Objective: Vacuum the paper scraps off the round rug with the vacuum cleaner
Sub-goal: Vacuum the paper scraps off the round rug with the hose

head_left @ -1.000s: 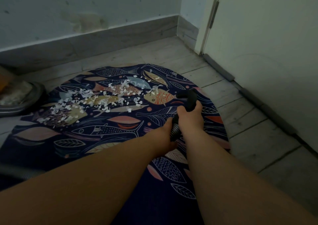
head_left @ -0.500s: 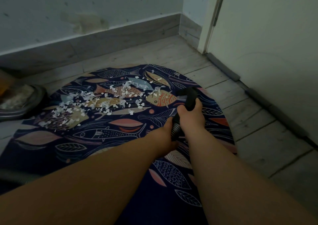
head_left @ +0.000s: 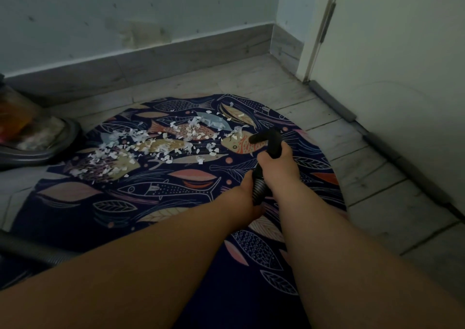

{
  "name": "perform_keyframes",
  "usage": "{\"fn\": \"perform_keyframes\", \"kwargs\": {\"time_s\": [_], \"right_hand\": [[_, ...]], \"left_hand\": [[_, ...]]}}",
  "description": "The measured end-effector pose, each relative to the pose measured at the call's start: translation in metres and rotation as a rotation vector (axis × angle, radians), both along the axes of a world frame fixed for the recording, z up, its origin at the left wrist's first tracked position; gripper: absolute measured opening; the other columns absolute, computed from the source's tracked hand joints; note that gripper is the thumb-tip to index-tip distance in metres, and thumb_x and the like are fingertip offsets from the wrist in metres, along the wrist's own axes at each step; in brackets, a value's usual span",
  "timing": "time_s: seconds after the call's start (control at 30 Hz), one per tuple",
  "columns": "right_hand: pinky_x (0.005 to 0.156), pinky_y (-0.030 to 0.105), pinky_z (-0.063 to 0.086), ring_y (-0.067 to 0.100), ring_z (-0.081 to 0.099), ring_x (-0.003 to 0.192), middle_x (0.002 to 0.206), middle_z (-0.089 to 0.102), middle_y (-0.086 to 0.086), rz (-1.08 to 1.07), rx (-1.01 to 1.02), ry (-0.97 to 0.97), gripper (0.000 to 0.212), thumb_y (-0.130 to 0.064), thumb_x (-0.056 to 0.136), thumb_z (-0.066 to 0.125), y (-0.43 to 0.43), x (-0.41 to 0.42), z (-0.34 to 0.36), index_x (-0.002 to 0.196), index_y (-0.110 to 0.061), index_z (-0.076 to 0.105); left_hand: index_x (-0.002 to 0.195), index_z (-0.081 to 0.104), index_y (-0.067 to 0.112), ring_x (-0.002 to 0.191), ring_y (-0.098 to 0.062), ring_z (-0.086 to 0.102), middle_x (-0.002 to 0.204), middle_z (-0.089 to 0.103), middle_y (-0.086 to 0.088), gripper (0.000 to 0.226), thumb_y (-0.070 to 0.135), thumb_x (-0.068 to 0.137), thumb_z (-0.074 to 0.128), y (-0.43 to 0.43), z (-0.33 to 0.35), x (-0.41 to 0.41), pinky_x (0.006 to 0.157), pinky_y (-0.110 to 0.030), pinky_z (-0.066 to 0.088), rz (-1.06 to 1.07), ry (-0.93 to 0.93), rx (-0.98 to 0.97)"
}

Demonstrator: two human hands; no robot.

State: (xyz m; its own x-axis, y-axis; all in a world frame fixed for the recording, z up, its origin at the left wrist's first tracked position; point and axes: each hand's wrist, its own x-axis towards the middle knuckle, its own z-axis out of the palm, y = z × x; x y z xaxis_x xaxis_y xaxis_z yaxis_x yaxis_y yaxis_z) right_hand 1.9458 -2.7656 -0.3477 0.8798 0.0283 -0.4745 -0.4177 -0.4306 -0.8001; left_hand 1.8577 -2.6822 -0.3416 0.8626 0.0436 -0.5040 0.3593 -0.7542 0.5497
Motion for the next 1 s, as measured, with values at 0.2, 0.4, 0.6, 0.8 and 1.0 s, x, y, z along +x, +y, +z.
{"fn": "perform_keyframes", "kwargs": {"time_s": [0.2,0.4,0.6,0.8,1.0], "right_hand": [[0.080,0.040,0.049,0.033,0.055,0.108,0.139,0.049,0.015,0.072,-0.036,0.002,0.072,-0.038,0.097,0.055,0.011,-0.011,0.009,0.157,-0.035,0.015],[0.082,0.038,0.045,0.032,0.054,0.113,0.143,0.047,0.014,0.125,-0.026,0.007,0.078,-0.035,0.093,0.059,0.019,-0.024,0.011,0.157,-0.035,0.016],[0.081,0.034,0.042,0.029,0.052,0.109,0.147,0.044,0.012,0.209,0.000,-0.001,0.078,-0.037,0.094,0.059,0.034,-0.034,0.013,0.158,-0.034,0.014],[0.086,0.036,0.046,0.031,0.053,0.114,0.144,0.047,0.013,0.271,-0.012,0.001,0.076,-0.034,0.095,0.058,0.047,-0.046,0.020,0.159,-0.030,0.016],[0.091,0.037,0.048,0.028,0.052,0.106,0.140,0.050,0.014,0.332,-0.036,-0.001,0.075,-0.034,0.093,0.059,0.054,-0.055,0.027,0.157,-0.026,0.020]], "left_hand": [[0.150,-0.015,0.018,0.116,-0.025,0.053,0.138,0.049,-0.012,0.094,0.029,0.092,0.058,0.009,0.004,-0.015,0.081,-0.023,0.036,0.026,-0.005,-0.009],[0.151,-0.008,0.020,0.117,-0.025,0.053,0.139,0.047,-0.011,0.091,0.030,0.091,0.059,0.015,0.007,-0.031,0.088,-0.027,0.041,0.061,-0.022,-0.012],[0.150,-0.016,0.018,0.114,-0.027,0.053,0.136,0.049,-0.014,0.095,0.034,0.091,0.058,0.027,0.008,-0.046,0.083,-0.029,0.041,0.098,0.026,0.020],[0.151,-0.010,0.023,0.104,-0.027,0.059,0.129,0.052,-0.014,0.092,0.033,0.090,0.059,0.038,0.013,-0.062,0.080,-0.033,0.050,0.145,0.024,0.009],[0.151,-0.010,0.021,0.107,-0.026,0.057,0.131,0.051,-0.014,0.091,0.033,0.091,0.057,0.042,0.022,-0.076,0.078,-0.029,0.044,0.160,0.021,0.010]]}}
